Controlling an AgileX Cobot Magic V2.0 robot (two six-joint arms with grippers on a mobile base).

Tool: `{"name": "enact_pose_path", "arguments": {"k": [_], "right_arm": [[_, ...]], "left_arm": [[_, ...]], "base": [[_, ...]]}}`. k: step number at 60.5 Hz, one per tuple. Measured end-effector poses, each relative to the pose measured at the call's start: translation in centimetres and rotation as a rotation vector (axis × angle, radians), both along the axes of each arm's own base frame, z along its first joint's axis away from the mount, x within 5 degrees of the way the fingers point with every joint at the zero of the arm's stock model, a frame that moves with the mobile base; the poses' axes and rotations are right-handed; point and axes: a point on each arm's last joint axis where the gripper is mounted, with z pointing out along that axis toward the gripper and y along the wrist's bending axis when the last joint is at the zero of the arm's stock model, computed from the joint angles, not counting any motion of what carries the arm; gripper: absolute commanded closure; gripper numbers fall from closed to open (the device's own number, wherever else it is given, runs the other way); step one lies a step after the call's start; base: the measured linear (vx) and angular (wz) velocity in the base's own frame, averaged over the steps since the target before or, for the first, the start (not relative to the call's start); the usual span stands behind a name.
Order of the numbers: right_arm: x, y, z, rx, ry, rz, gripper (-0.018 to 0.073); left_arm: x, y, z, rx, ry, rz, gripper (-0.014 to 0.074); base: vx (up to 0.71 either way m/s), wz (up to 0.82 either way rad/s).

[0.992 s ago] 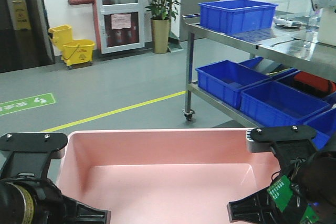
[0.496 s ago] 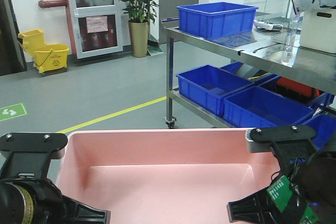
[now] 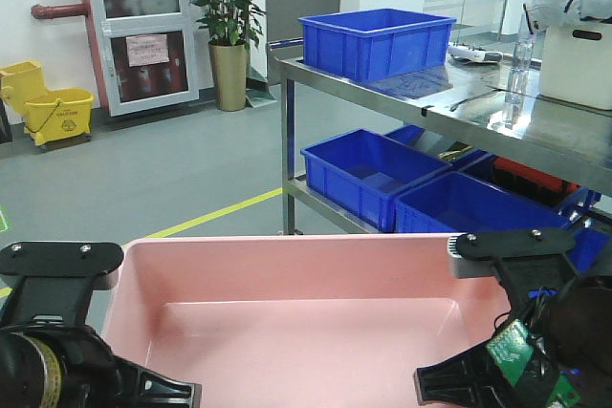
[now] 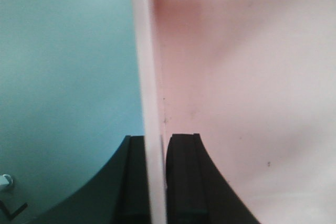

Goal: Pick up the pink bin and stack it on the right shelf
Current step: 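Hold the pink bin with both grippers while driving to the shelf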

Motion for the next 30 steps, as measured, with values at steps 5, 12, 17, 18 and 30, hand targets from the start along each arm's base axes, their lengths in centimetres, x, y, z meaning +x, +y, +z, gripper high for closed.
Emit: {"name": "enact_pose_path", "arguments": {"k": [5, 12, 17, 18, 30], "right_arm": [[0.00, 0.00, 0.00, 0.000, 0.000, 0.000, 0.0443], [0.00, 0.00, 0.00, 0.000, 0.000, 0.000, 0.0443], [0.00, 0.01, 0.00, 0.001, 0.001, 0.000, 0.0443], [0.00, 0.01, 0.00, 0.001, 0.001, 0.000, 0.0443], [0.00, 0.01, 0.00, 0.001, 0.001, 0.000, 0.0443]], "left_arm": [[0.00, 0.00, 0.00, 0.000, 0.000, 0.000, 0.0558], [0.00, 0.00, 0.00, 0.000, 0.000, 0.000, 0.0558], [0.00, 0.00, 0.00, 0.000, 0.000, 0.000, 0.0558], [0.00, 0.00, 0.00, 0.000, 0.000, 0.000, 0.0558], [0.00, 0.00, 0.00, -0.001, 0.001, 0.000, 0.0558]], "base": [[0.32, -0.02], [0.33, 0.00], [0.35, 0.02], [0.36, 0.03], [0.38, 0.06]]}}
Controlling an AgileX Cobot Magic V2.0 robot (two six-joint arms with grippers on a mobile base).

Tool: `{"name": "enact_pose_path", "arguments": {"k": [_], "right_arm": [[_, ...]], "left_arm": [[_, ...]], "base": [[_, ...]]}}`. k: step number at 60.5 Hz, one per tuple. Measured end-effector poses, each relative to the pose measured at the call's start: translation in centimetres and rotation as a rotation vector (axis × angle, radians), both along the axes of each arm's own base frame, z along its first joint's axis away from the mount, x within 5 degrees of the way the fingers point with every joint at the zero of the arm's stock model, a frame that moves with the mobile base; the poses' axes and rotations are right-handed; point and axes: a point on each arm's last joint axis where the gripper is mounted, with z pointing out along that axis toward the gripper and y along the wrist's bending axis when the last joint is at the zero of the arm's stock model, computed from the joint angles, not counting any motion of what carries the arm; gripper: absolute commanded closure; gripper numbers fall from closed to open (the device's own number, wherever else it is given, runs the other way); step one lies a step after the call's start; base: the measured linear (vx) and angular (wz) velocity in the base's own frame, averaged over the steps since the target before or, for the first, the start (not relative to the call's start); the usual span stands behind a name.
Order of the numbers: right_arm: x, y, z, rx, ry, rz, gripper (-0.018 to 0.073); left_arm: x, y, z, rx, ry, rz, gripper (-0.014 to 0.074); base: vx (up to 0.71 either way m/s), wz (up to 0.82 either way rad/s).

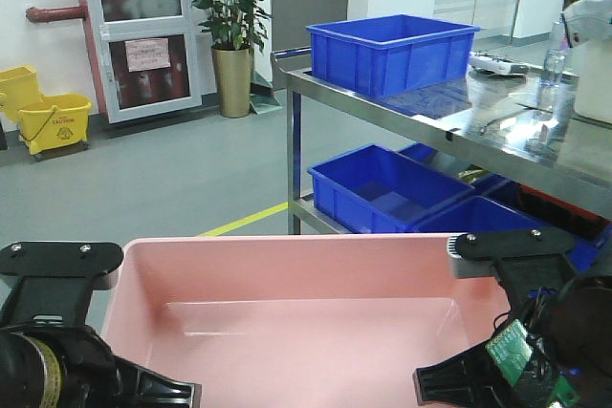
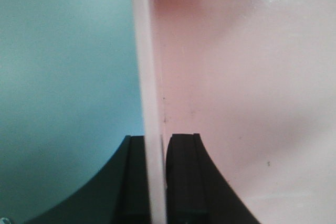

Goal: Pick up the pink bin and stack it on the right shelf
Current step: 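Hold the pink bin with both grippers while driving to the shelf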

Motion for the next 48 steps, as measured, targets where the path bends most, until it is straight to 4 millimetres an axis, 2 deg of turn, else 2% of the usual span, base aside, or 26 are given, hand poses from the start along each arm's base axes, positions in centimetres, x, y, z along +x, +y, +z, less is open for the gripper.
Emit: {"name": "enact_pose_path", "arguments": {"k": [48], "right_arm": [[0.01, 0.01, 0.00, 0.000, -0.001, 0.002, 0.0443]], "left_arm": [[0.00, 0.00, 0.00, 0.000, 0.000, 0.000, 0.0558]], "base": [[0.41, 0.05]]}}
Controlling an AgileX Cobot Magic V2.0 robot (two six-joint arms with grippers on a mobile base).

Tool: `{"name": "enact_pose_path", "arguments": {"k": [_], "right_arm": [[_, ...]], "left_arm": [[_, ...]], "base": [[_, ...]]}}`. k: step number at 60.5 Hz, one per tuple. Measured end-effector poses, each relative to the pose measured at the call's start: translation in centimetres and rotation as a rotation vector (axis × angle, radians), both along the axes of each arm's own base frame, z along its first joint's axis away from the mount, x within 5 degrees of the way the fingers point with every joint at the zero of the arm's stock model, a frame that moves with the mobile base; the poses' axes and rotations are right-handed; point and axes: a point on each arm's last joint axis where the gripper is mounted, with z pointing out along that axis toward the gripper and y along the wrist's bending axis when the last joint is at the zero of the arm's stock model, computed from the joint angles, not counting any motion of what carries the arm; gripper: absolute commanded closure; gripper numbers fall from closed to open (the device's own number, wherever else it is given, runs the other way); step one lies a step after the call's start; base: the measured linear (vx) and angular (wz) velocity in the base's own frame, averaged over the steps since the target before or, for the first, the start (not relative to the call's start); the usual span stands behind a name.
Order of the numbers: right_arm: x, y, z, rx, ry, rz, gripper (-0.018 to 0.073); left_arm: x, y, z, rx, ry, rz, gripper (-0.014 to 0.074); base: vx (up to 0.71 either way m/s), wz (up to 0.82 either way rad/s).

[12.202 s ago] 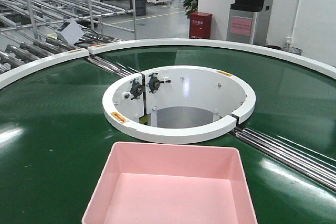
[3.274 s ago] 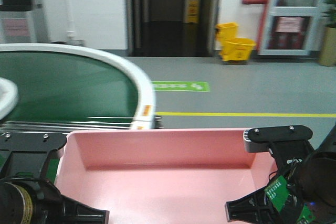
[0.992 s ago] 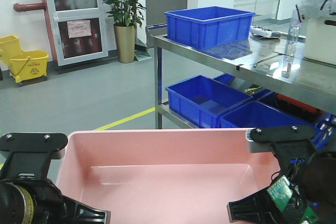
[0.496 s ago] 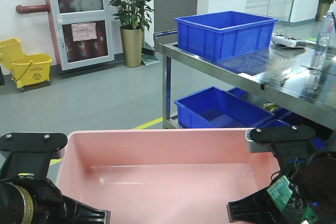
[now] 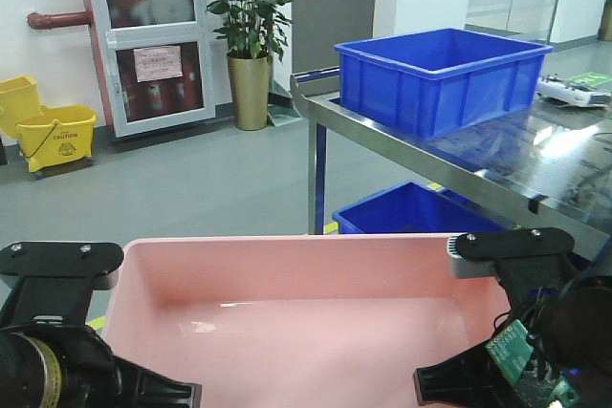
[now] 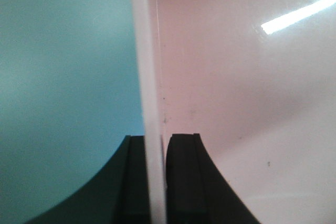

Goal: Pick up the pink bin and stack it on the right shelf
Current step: 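Hold the pink bin with both grippers while driving to the shelf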

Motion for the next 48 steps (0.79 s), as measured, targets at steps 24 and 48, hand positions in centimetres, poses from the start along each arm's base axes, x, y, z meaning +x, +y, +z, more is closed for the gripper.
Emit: {"name": "enact_pose_path", "arguments": {"k": [24, 48], "right_arm": [[0.02, 0.02, 0.01, 0.002, -0.002, 0.001, 0.0443], [0.02, 0.03, 0.01, 0.002, -0.003, 0.001, 0.0443]], "left_arm": [[0.01, 0.02, 0.01, 0.002, -0.002, 0.000, 0.0558], [0.01, 0.02, 0.01, 0.002, -0.002, 0.000, 0.0558]], "base": [[0.38, -0.02], [0.32, -0.31]]}}
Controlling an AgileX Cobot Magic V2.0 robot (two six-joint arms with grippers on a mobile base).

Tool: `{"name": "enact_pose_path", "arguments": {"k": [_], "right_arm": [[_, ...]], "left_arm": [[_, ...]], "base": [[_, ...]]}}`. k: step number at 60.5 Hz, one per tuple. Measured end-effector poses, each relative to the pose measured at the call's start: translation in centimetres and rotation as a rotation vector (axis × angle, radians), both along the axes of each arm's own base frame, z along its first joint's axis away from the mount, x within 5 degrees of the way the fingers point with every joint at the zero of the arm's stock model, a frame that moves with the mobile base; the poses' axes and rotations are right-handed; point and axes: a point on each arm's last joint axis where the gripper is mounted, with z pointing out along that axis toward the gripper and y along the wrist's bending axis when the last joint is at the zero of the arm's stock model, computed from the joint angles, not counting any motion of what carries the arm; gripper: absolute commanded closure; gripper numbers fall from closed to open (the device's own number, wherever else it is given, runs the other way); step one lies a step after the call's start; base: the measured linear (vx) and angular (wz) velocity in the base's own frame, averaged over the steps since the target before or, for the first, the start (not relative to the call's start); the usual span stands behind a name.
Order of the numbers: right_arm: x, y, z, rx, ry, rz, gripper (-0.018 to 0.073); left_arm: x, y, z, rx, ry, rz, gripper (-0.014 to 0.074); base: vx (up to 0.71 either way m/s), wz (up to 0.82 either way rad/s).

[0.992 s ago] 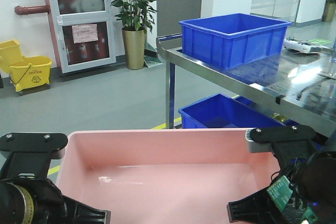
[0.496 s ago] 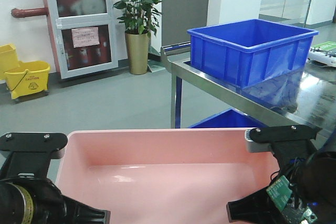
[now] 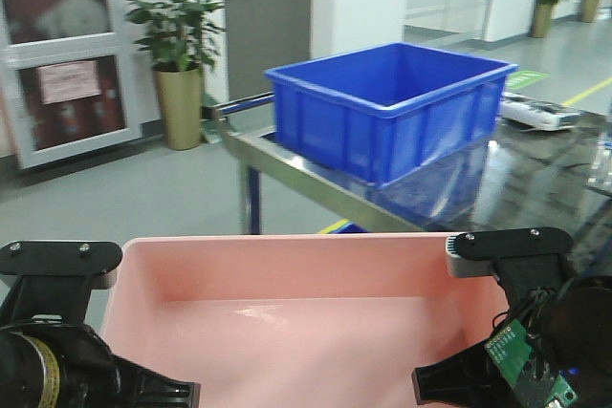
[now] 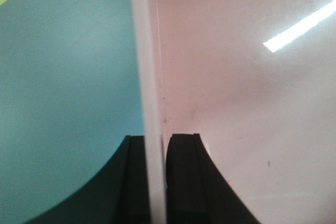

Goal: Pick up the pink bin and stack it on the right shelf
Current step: 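Hold the pink bin with both grippers while driving to the shelf, then carry the bin up to the shelf beside the blue crates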

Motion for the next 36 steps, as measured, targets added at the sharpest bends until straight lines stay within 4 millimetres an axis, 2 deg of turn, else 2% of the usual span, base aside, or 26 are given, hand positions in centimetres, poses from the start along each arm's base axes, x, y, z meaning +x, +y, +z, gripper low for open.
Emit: {"name": "enact_pose_path", "arguments": {"k": [36], "right_arm": [[0.00, -0.01, 0.00, -0.001, 0.000, 0.000, 0.0443]], "left_arm": [[0.00, 0.00, 0.00, 0.000, 0.000, 0.000, 0.0558]], "base": [[0.22, -0.67]]}}
